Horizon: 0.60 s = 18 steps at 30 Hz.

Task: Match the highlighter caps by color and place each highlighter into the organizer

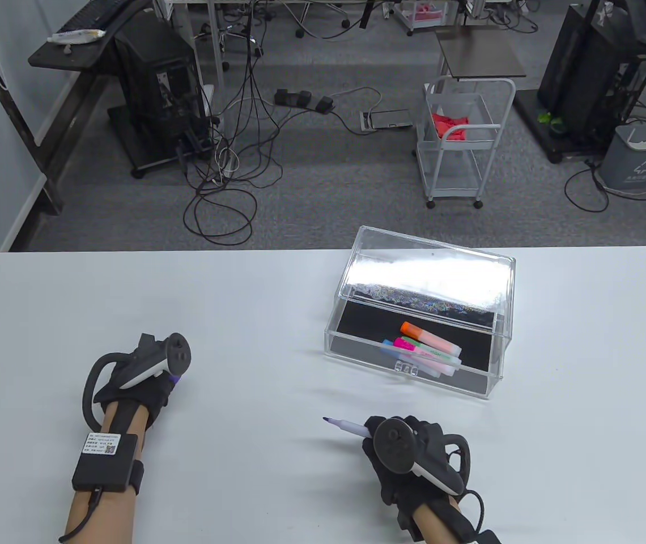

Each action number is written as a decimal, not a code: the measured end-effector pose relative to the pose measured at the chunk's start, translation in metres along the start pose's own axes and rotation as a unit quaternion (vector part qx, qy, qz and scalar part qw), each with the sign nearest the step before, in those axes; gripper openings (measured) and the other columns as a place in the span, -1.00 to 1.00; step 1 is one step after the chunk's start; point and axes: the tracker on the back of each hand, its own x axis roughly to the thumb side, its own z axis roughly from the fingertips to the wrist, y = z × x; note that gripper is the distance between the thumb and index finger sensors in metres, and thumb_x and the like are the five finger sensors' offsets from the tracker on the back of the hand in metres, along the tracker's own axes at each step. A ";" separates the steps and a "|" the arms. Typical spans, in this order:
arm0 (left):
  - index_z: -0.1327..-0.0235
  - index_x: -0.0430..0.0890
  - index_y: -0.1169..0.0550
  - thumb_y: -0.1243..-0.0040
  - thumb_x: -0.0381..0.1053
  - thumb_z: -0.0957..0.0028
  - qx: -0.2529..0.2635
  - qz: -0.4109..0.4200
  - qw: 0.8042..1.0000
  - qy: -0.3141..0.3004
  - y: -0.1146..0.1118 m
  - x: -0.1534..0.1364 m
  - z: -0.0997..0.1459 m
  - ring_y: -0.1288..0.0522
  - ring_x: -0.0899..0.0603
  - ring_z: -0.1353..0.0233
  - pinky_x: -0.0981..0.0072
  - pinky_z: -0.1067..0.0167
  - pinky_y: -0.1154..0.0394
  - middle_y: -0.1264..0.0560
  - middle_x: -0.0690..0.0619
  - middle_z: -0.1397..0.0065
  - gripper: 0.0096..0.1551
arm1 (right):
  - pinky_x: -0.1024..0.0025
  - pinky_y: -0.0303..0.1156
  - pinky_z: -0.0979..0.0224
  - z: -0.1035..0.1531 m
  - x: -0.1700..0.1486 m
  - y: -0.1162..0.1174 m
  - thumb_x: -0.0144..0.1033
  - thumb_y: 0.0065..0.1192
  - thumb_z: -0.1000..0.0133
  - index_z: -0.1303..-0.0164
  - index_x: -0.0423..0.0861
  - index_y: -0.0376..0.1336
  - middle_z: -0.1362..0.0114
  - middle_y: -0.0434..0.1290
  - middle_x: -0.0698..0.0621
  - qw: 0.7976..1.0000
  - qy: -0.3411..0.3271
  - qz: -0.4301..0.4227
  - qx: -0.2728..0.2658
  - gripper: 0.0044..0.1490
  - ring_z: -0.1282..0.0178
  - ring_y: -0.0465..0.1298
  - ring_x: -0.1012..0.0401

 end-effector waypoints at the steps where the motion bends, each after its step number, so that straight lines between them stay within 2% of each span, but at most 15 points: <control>1: -0.73 0.26 -0.10 -0.30 0.13 -0.29 -0.004 0.002 1.000 0.001 -0.002 -0.001 -0.002 -0.29 -0.14 -0.82 -0.09 -0.68 -0.29 -0.08 0.20 -0.82 -0.15 | -0.28 0.22 -0.43 0.000 0.000 0.000 -0.07 0.12 0.00 -0.26 0.02 0.24 -0.12 0.50 -0.02 1.000 0.001 0.001 0.001 -0.39 -0.30 0.49 -0.01; 5: -0.67 0.31 -0.21 -0.29 0.12 -0.29 -0.013 0.013 1.000 0.002 -0.006 -0.005 -0.007 -0.36 -0.09 -0.78 -0.05 -0.67 -0.32 -0.16 0.25 -0.78 -0.27 | -0.28 0.22 -0.43 0.001 -0.001 0.000 -0.06 0.12 0.00 -0.26 0.02 0.24 -0.13 0.50 -0.01 1.000 0.005 0.001 0.003 -0.39 -0.30 0.49 0.00; 12: -0.58 0.30 -0.35 -0.31 0.12 -0.27 0.019 -0.002 1.000 0.005 -0.006 -0.001 -0.005 -0.47 -0.03 -0.68 0.01 -0.63 -0.40 -0.27 0.27 -0.72 -0.38 | -0.27 0.22 -0.43 0.001 -0.001 0.001 -0.06 0.12 0.00 -0.26 0.02 0.24 -0.13 0.50 -0.01 1.000 0.004 -0.002 0.002 -0.39 -0.30 0.49 -0.01; 16: -0.57 0.23 -0.38 -0.27 0.14 -0.26 0.038 -0.031 0.999 0.004 -0.008 0.005 -0.003 -0.56 -0.02 -0.60 0.03 -0.60 -0.46 -0.36 0.20 -0.66 -0.40 | -0.28 0.22 -0.43 0.000 0.000 0.003 -0.06 0.12 0.00 -0.26 0.02 0.24 -0.13 0.50 -0.02 1.000 0.004 0.001 0.007 -0.39 -0.31 0.49 -0.01; 18: -0.59 0.16 -0.37 -0.19 0.17 -0.27 0.040 -0.039 0.998 -0.003 -0.010 0.008 -0.002 -0.57 -0.06 -0.58 -0.01 -0.59 -0.47 -0.38 0.14 -0.64 -0.39 | -0.28 0.21 -0.43 -0.001 0.000 0.003 -0.07 0.12 0.00 -0.27 0.02 0.24 -0.13 0.50 -0.02 1.000 0.003 0.001 0.007 -0.39 -0.31 0.49 -0.01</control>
